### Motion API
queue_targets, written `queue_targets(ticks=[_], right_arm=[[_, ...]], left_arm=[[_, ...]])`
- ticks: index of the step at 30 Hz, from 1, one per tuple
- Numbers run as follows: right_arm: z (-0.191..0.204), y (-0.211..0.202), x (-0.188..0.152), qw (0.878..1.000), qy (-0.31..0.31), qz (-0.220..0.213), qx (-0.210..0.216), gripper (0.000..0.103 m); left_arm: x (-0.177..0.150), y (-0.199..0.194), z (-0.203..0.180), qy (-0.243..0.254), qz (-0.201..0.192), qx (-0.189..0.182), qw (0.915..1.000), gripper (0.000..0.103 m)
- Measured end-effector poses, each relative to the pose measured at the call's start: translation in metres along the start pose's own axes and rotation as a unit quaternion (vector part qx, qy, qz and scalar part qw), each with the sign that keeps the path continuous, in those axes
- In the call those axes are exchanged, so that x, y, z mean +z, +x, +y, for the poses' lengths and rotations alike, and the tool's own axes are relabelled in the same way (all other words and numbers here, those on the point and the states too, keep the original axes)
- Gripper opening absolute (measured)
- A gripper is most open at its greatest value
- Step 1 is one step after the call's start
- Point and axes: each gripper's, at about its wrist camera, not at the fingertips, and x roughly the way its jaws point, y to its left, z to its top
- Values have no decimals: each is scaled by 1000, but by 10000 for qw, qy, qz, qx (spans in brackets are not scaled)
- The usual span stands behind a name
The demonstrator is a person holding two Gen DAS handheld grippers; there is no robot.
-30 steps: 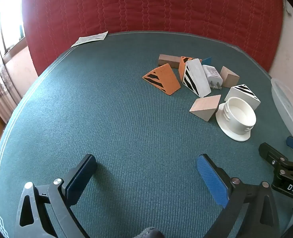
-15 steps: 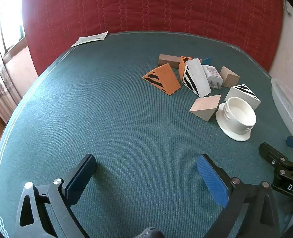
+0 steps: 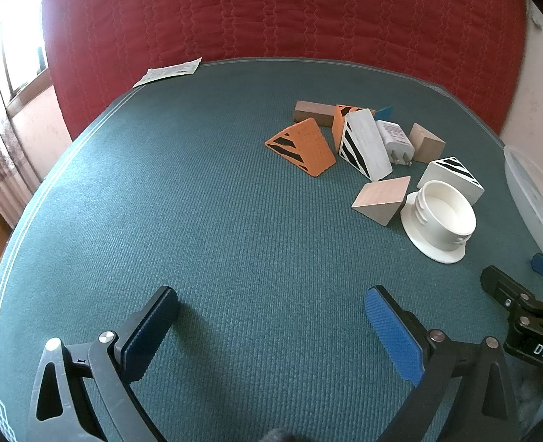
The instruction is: Organize rigid objects
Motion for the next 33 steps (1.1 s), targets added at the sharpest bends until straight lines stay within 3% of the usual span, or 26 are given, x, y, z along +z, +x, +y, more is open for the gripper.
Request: queue_targets(ticks=[33], right_arm=[[-2,-2,-1,9999,-82,19,81,103]], left_arm=[[5,1,-3,-37,15,59,10000,103]])
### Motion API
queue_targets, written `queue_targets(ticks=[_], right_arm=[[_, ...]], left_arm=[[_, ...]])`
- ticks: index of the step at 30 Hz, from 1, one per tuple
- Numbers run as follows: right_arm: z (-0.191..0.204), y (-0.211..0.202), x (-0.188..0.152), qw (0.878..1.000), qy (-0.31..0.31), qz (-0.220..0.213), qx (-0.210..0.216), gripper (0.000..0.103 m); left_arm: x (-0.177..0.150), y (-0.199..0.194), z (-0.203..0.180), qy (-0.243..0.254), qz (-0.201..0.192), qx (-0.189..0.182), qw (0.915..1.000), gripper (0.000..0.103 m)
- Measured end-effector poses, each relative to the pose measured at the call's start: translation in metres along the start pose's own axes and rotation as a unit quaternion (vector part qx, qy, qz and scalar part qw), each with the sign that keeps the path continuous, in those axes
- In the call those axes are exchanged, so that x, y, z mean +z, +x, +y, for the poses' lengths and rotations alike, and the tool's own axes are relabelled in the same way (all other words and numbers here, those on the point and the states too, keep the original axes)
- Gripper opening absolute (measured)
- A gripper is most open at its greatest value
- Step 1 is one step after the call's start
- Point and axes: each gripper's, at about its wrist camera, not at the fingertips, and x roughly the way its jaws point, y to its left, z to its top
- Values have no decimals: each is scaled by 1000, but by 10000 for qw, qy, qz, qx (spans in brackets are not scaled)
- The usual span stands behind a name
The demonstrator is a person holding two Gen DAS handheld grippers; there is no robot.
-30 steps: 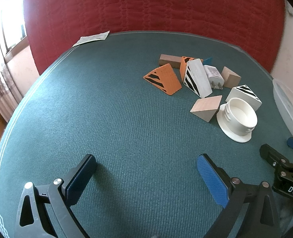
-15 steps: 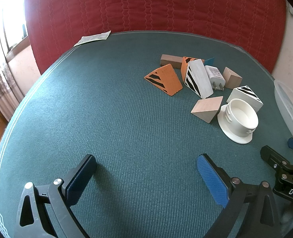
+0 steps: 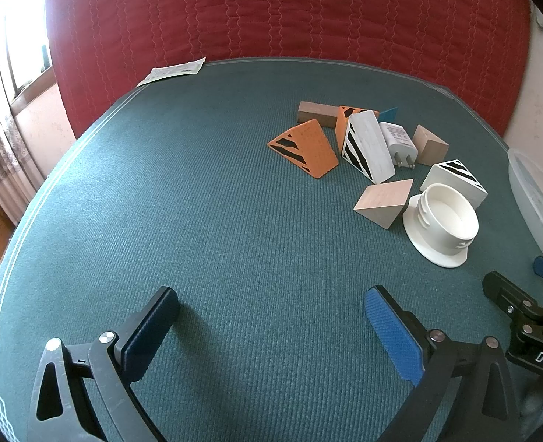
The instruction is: Organize rigid objects
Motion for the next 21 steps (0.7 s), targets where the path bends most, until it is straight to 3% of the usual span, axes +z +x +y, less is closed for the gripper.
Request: queue_targets(ticks=[14,21], right_arm=[[-4,-13,-3,9971,296,-253,657,103],[-9,-12,-5,9962,320,-273,757,102]], left_arm=[[7,0,-7,-19,72,-77,9999,102],[22,-7,-28,184,-166,-114,9996,97]])
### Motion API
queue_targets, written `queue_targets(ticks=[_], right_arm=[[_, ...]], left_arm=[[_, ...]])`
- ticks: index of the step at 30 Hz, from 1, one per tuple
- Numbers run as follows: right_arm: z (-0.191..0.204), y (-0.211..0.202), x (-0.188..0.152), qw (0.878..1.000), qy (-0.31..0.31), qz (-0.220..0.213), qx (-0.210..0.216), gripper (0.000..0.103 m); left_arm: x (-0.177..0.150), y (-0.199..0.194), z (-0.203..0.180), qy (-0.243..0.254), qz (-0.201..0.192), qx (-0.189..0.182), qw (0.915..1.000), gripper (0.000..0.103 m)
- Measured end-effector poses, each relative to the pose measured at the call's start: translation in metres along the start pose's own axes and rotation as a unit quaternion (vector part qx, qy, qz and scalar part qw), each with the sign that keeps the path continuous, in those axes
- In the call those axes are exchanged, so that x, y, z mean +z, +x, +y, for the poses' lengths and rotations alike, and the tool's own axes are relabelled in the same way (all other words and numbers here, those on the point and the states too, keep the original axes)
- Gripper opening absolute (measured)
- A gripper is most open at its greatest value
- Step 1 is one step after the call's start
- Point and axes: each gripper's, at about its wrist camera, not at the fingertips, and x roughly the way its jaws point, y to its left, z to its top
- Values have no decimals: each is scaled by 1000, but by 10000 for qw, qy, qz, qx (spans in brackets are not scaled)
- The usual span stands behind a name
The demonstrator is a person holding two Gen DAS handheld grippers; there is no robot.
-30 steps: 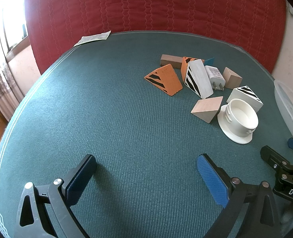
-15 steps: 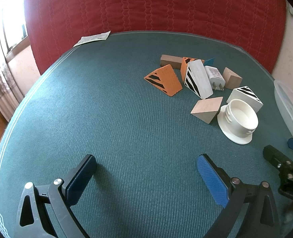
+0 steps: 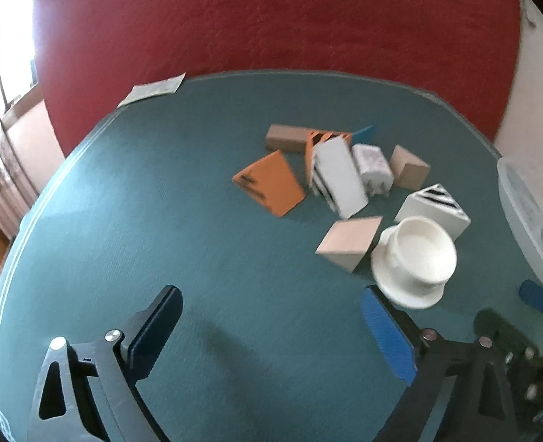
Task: Organize rigid objects
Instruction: 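Move the right tool to the white cup on saucer while the left tool approaches the tan block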
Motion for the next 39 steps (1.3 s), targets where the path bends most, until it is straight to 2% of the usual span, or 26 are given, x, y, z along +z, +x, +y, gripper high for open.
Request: queue_targets(ticks=[5,13,26,33,36,39], right_arm=[[1,0,0,10000,-1,4,1,102],[0,1,0,10000,-6,10,-3,102],[0,1,-1,10000,-12,12,-1,102],[0,1,-1,10000,-14,11,1,102],[-1,1,-1,10000,-16,11,1,102],[-1,1,-1,10000,-18,10,0,102]], left_arm=[[11,3,-7,-14,-106,-24,9999,96],[20,20,-9,-64,-51,-30,10000,96],[6,11,37,-468,56,242,9986,96],[7,7,11,-270,-18,38,9996,96],[10,11,3,-224,-1,-5,9997,92],[14,18,1,-266,80,-7,9996,80]])
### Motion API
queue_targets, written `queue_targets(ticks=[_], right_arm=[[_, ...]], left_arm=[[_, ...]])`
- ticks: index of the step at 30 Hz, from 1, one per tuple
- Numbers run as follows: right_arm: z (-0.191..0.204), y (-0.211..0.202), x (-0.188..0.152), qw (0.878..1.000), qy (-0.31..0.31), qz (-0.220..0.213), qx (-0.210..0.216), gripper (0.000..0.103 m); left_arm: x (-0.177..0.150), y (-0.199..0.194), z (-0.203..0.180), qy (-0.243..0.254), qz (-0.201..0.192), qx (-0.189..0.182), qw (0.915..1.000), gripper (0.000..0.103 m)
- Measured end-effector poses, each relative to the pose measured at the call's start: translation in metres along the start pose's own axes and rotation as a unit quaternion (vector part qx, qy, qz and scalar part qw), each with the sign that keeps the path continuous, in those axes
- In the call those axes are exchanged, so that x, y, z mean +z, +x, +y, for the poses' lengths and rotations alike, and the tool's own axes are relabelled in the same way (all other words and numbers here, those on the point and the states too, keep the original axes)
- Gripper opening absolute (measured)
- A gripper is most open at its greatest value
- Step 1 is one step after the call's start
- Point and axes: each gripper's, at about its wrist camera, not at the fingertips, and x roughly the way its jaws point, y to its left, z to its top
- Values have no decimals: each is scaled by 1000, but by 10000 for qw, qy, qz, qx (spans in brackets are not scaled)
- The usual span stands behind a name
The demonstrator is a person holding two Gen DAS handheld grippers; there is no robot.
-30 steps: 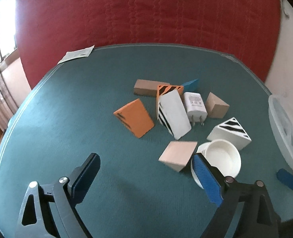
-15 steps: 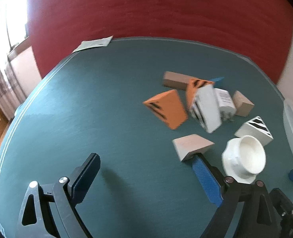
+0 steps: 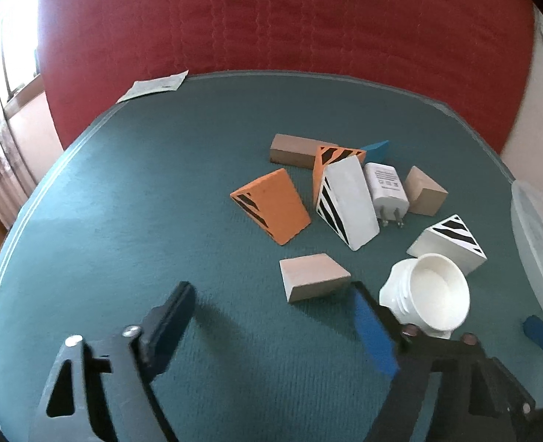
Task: Organize rigid objects
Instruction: 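Move the right tool to the white cup on saucer while the left tool approaches the tan block, then grasp the white cup and saucer with the right tool while the left tool grasps the tan block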
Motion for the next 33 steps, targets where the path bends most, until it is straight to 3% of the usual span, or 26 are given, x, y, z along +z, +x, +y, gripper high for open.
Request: queue_targets(ticks=[7,11,16,25,33], right_arm=[[0,0,0,10000,-3,-4,-4,101],[1,-2,-2,10000,3,-30,-33,98],[3,-2,-1,10000,-6,-59,-51,88],[39,-8,15,9987,-362,-200,303,83],[65,21,32,9970,-727,-92,254,62]], left_arm=[[8,4,6,-70,-100,-97,9999,53],[8,3,13,-169,-182,-364,9990,39],[6,1,23,-359,-217,-685,9968,39],[-7,-13,27,-343,-229,-805,9959,38],[-16,-20,33,-273,-230,-710,9968,39]])
